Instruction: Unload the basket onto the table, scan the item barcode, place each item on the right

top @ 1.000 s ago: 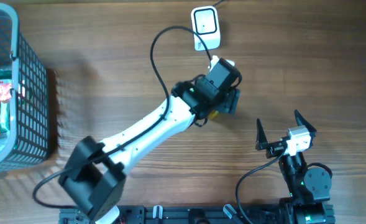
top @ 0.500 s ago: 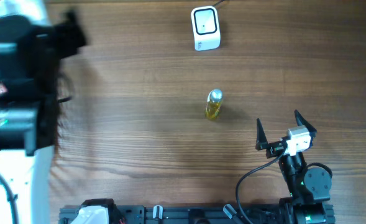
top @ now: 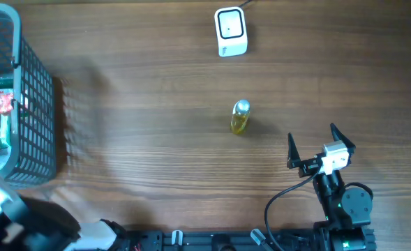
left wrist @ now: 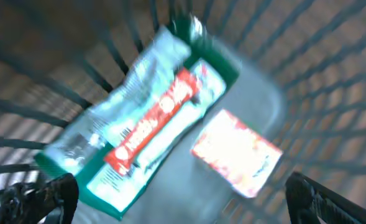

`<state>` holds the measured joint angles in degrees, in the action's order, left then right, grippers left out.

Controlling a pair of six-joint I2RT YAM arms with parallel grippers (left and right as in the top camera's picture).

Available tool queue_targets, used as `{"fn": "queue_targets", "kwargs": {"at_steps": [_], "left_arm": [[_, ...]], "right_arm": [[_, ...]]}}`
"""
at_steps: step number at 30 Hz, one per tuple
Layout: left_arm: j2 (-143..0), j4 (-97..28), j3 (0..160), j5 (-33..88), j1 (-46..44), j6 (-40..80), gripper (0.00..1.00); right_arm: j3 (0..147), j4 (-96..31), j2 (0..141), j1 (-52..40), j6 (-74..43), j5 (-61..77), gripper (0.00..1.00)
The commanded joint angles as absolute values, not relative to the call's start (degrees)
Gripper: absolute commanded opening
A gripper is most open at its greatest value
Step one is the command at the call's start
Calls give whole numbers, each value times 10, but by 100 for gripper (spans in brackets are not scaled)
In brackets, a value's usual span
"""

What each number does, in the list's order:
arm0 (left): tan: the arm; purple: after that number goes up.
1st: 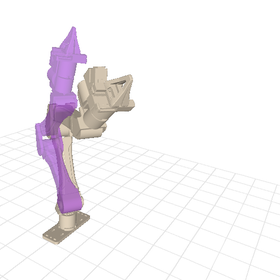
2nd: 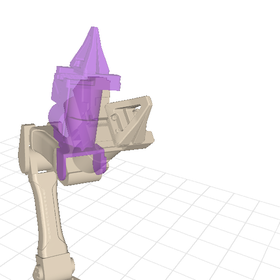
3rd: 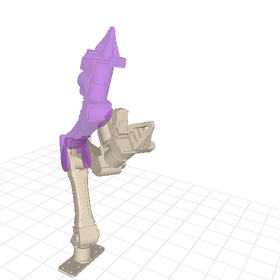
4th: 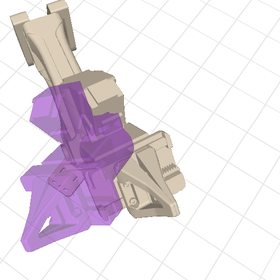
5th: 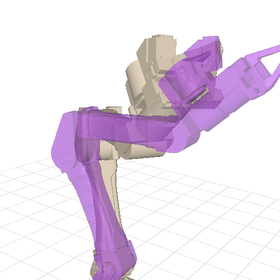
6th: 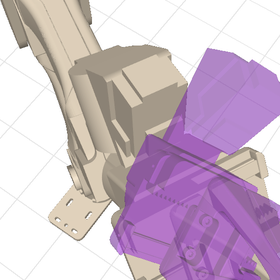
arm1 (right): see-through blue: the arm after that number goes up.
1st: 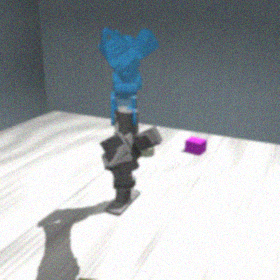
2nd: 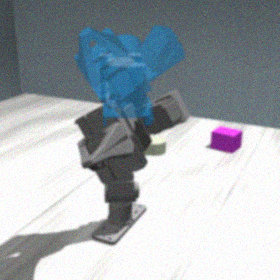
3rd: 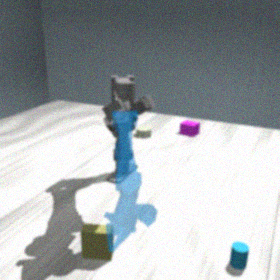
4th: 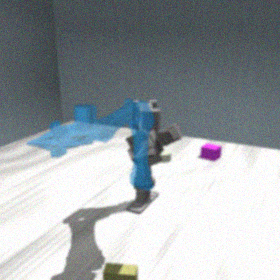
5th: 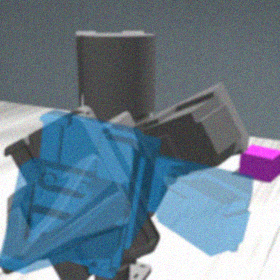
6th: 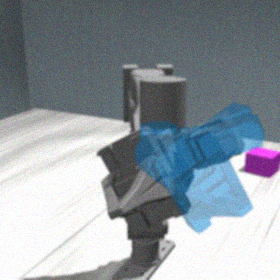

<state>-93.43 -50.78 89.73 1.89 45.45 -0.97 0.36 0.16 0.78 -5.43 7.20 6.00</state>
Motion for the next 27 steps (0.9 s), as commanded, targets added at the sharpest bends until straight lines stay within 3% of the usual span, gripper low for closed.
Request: {"fn": "queue_targets", "kwargs": {"at_steps": [1,9,27], "left_arm": [[-986,-513,899,114,457,-113,100],[-1033,-477,899,147,457,-192,100],[-1147,-471,898,184,445,-193,98]], "right_arm": [[3,4,3,-54,75,65,100],[3,4,3,-54,75,65,100],[3,4,3,-54,75,65,100]]}}
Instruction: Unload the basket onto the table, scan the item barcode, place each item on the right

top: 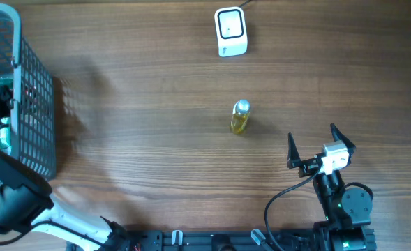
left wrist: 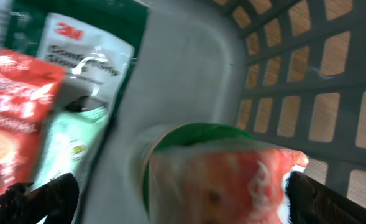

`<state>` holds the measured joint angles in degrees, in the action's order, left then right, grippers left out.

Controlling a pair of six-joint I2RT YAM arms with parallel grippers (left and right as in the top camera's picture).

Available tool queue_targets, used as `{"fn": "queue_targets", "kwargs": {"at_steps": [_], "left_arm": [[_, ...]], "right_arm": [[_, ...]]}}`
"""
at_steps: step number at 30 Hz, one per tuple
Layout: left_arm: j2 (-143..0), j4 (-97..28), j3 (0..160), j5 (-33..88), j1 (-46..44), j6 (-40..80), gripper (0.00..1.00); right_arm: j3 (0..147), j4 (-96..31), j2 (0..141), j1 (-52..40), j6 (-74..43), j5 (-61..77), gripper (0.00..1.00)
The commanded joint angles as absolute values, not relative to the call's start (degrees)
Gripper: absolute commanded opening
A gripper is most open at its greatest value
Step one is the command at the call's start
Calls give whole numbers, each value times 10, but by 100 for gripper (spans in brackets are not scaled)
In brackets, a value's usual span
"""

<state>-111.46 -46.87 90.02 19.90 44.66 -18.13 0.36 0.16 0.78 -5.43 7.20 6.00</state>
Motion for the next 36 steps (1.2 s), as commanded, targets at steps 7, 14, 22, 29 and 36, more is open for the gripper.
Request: {"fn": "queue_targets", "kwargs": {"at_steps": [7,14,22,29,36], "left_arm": [[-1137,-469,899,162,448,-191,97],[-1087,-456,899,160,464,-187,95],[-1083,-478,899,159,527,-97,97],[-1057,-458,899,236,536,-70,100],[-1041,-462,899,231,504,-70,100]], "right_arm": [[3,4,3,-54,75,65,100],[3,4,3,-54,75,65,100],[3,4,3,-54,75,65,100],[3,4,3,-54,75,65,100],[3,4,3,-54,75,65,100]]}}
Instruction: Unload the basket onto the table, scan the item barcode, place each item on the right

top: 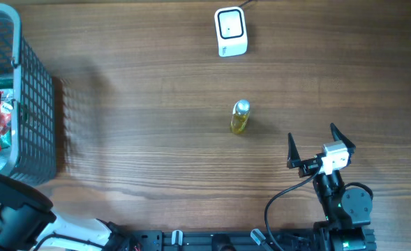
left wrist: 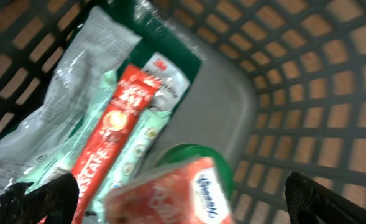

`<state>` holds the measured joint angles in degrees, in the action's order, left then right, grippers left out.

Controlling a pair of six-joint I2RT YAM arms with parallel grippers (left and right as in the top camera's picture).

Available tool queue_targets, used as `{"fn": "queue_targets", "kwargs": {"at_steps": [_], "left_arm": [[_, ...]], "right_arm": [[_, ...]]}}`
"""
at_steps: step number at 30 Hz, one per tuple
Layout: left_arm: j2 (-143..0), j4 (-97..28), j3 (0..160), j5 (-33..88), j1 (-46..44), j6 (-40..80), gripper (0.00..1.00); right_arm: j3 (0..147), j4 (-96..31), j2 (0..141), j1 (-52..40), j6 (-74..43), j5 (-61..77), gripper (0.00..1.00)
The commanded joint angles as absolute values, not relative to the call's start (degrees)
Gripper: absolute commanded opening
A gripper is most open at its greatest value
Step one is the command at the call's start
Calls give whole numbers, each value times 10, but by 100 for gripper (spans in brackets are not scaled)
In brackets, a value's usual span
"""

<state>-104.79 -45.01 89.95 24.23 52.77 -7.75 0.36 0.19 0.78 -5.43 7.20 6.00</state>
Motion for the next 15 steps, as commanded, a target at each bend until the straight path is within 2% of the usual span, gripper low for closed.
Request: {"fn": "queue_targets", "kwargs": {"at_steps": [1,5,15], "left_arm": [[-1044,-467,899,201,496,-70,100],[-1058,-474,891,114,465,-70,100],[-1059,-466,891,79,464,-70,100]], "right_arm": [[3,4,3,-54,75,65,100],[3,4,3,-54,75,65,99],[3,4,3,-54,75,65,100]]}}
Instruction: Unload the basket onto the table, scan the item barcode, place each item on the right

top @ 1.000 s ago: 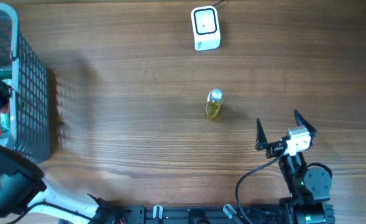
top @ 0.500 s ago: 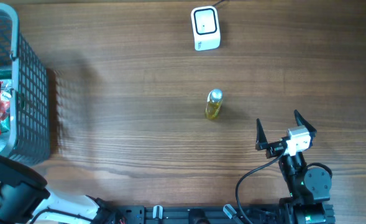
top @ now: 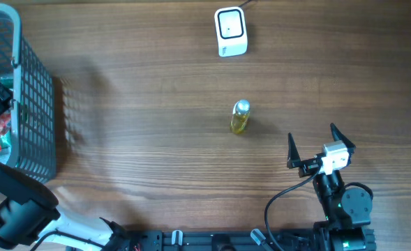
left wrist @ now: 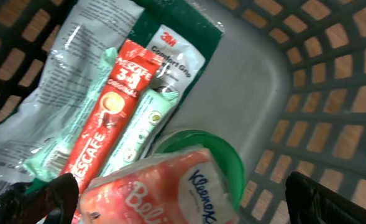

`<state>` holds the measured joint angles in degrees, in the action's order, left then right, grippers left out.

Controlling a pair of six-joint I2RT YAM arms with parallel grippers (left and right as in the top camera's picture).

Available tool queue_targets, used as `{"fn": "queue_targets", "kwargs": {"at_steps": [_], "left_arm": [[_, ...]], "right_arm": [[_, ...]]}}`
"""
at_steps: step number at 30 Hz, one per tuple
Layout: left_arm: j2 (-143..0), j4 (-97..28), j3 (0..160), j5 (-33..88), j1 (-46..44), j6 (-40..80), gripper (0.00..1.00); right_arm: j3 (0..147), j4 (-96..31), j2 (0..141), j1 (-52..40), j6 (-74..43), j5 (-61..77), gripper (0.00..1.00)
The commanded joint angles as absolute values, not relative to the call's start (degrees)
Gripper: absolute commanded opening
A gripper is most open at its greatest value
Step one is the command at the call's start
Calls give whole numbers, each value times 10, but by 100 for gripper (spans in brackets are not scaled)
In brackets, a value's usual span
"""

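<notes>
A red and white Kleenex tissue pack [left wrist: 158,186] lies in the grey mesh basket [top: 34,125], on top of a round green lid [left wrist: 223,158]. My left gripper [left wrist: 183,196] hangs inside the basket just over the pack. It is open, with its fingers [left wrist: 49,193] wide apart on either side of the pack. In the overhead view it shows as a dark shape at the basket's left side. The white scanner [top: 230,31] stands at the table's far edge. My right gripper [top: 322,144] rests open near the front right.
A red Nescafe stick [left wrist: 105,109], a pale green sachet [left wrist: 136,134] and a green 3M package [left wrist: 176,50] lie beside the pack in the basket. A small yellow bottle [top: 239,118] with a silver cap stands mid-table. The basket wall [left wrist: 332,74] rises close on the right.
The left wrist view now sits a little nearer the basket contents. The tissue pack looks larger and further left between the fingers. Both grippers remain open, and the right arm is unmoved.
My left gripper first hung high over the basket, with the tissue pack lying to the right of the sachets. Then it was low and close over the pack and green lid. It has since stayed over the pack, open throughout. The right arm has not moved.
</notes>
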<state>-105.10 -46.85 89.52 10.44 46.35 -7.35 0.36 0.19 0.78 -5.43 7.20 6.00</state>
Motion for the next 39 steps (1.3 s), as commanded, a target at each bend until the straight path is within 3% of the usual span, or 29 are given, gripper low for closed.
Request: {"fn": "queue_targets", "kwargs": {"at_steps": [1,10,24,31,39], "left_arm": [[-1059,-466,891,81,464,-70,100],[-1057,-499,891,53,464,-25,100],[-1057,-490,891,222,463,-25,100],[-1058,-497,889,136,463,-25,100],[-1058,-425,808,141,463,-25,100]], "right_arm": [[3,4,3,-54,75,65,100],[3,4,3,-54,75,65,100],[3,4,3,-54,75,65,100],[3,4,3,-54,75,65,100],[3,4,3,-54,75,65,100]]}}
